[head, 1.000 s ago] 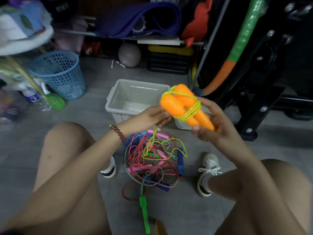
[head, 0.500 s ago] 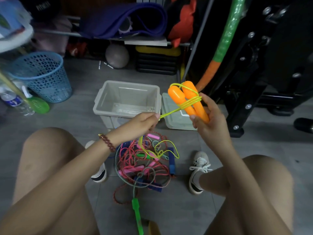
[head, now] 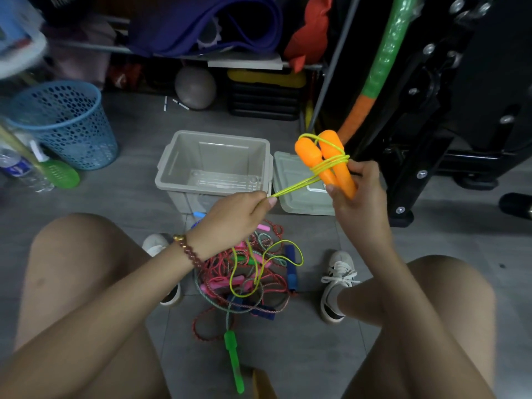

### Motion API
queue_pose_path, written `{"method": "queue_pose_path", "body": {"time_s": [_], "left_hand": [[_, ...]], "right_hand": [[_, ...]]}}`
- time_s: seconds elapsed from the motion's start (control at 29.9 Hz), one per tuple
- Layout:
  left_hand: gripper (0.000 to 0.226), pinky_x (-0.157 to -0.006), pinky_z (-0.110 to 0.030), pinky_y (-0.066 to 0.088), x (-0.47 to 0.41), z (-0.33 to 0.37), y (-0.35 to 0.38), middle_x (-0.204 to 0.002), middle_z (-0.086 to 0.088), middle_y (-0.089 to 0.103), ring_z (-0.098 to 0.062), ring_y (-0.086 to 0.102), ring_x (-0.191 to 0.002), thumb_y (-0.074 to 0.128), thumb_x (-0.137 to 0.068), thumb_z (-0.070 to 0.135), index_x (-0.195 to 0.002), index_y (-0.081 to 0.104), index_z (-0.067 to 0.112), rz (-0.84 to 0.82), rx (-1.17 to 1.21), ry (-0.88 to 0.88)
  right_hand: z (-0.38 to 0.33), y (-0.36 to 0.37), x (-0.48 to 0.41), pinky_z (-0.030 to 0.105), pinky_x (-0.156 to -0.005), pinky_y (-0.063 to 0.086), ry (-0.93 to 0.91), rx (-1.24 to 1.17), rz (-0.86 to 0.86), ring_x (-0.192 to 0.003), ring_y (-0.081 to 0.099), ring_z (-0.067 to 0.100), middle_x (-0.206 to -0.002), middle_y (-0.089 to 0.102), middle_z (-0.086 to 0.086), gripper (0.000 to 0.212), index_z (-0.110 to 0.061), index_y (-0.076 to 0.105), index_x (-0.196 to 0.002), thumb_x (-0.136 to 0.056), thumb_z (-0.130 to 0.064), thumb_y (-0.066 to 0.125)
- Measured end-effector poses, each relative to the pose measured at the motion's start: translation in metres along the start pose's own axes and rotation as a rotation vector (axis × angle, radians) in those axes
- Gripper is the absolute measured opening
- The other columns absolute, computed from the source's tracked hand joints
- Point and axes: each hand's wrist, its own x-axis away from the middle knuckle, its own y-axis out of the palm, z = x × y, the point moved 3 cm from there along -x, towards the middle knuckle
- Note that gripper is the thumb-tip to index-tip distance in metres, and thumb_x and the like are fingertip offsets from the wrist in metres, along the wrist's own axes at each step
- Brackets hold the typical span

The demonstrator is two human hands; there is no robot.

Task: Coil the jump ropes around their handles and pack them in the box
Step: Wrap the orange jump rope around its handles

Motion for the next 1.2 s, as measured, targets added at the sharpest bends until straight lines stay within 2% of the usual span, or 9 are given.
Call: {"method": "queue_pose_path", "body": {"time_s": [0.2,0.33,0.43,0.63,0.7,0.83,0.97,1.07,1.2], "left_hand": [[0.019,-0.049,-0.029,0.032,-0.004,0.002,0.003,-0.068,-0.008,0.045,-0.018,0.038,-0.054,0.041,-0.099,0.026,-0.081,0.046,0.022,-0.047,0.483,-0.148],[0.033,-0.050,-0.023,0.034,-0.004,0.000,0.002,-0.060,-0.001,0.047,-0.006,0.041,-0.046,0.039,-0.100,0.021,-0.070,0.053,0.016,-0.083,0.603,-0.196],[0.036,-0.056,-0.027,0.035,0.001,0.001,-0.001,-0.049,0.008,0.045,-0.008,0.042,-0.047,0.040,-0.099,0.029,-0.067,0.054,0.020,-0.104,0.484,-0.089],[0.038,-0.052,-0.026,0.030,0.013,0.031,-0.019,-0.058,0.010,0.056,-0.008,0.057,-0.061,0.063,-0.078,0.057,-0.069,0.058,0.021,0.122,-0.253,0.227],[0.040,-0.050,-0.023,0.026,0.013,0.029,-0.023,-0.051,0.009,0.048,-0.014,0.058,-0.056,0.064,-0.076,0.055,-0.059,0.052,0.020,0.220,-0.330,0.324],[0.040,-0.048,-0.022,0.018,0.010,0.021,-0.032,-0.048,0.014,0.027,-0.018,0.053,-0.054,0.057,-0.077,0.056,-0.058,0.040,0.025,0.335,-0.315,0.308],[0.040,-0.056,-0.028,0.029,-0.001,0.003,-0.032,-0.065,0.008,0.045,-0.009,0.048,-0.066,0.049,-0.078,0.060,-0.071,0.059,0.021,0.132,-0.213,0.268],[0.027,-0.066,-0.032,0.042,-0.006,-0.001,-0.029,-0.077,0.006,0.054,-0.007,0.052,-0.071,0.056,-0.080,0.045,-0.079,0.064,0.019,-0.145,0.073,0.326],[0.007,-0.074,-0.032,0.045,-0.007,-0.002,-0.024,-0.081,0.000,0.057,-0.008,0.053,-0.076,0.069,-0.081,0.022,-0.079,0.065,0.017,-0.271,0.321,0.282]], "right_hand": [[0.001,-0.006,-0.002,0.028,-0.057,0.031,-0.019,0.094,-0.003,-0.071,0.047,0.018,-0.079,0.048,-0.009,0.032,-0.004,0.045,-0.114,-0.088,-0.011,0.064],[0.000,-0.002,0.001,0.033,-0.055,0.036,-0.100,0.194,-0.010,-0.071,0.054,0.029,-0.081,0.057,0.002,0.030,-0.010,0.047,-0.113,-0.088,-0.010,0.063],[-0.001,0.004,0.004,0.033,-0.054,0.034,-0.143,0.305,-0.046,-0.076,0.059,0.038,-0.086,0.065,0.014,0.036,-0.014,0.050,-0.121,-0.087,-0.011,0.063],[-0.004,0.024,0.014,0.038,-0.060,0.045,-0.130,0.362,-0.327,-0.086,0.061,0.039,-0.097,0.066,0.016,0.040,-0.018,0.045,-0.121,-0.085,-0.013,0.063],[-0.005,0.032,0.020,0.038,-0.063,0.047,-0.142,0.350,-0.469,-0.086,0.062,0.038,-0.094,0.067,0.013,0.039,-0.020,0.045,-0.117,-0.083,-0.013,0.064],[-0.013,0.039,0.028,0.026,-0.060,0.026,-0.237,0.330,-0.643,-0.088,0.060,0.033,-0.087,0.059,0.000,0.037,-0.015,0.046,-0.116,-0.085,-0.014,0.065],[-0.018,0.038,0.030,0.024,-0.064,0.028,-0.256,0.301,-0.789,-0.095,0.058,0.024,-0.106,0.062,0.004,0.039,-0.013,0.045,-0.118,-0.085,-0.015,0.067],[-0.017,0.038,0.033,0.014,-0.063,0.032,-0.270,0.263,-0.911,-0.085,0.051,0.012,-0.092,0.054,-0.011,0.038,-0.014,0.048,-0.114,-0.083,-0.016,0.070],[-0.014,0.033,0.035,0.013,-0.063,0.032,-0.274,0.165,-0.975,-0.074,0.049,-0.005,-0.080,0.048,-0.022,0.036,-0.026,0.045,-0.099,-0.080,-0.013,0.073]]}}
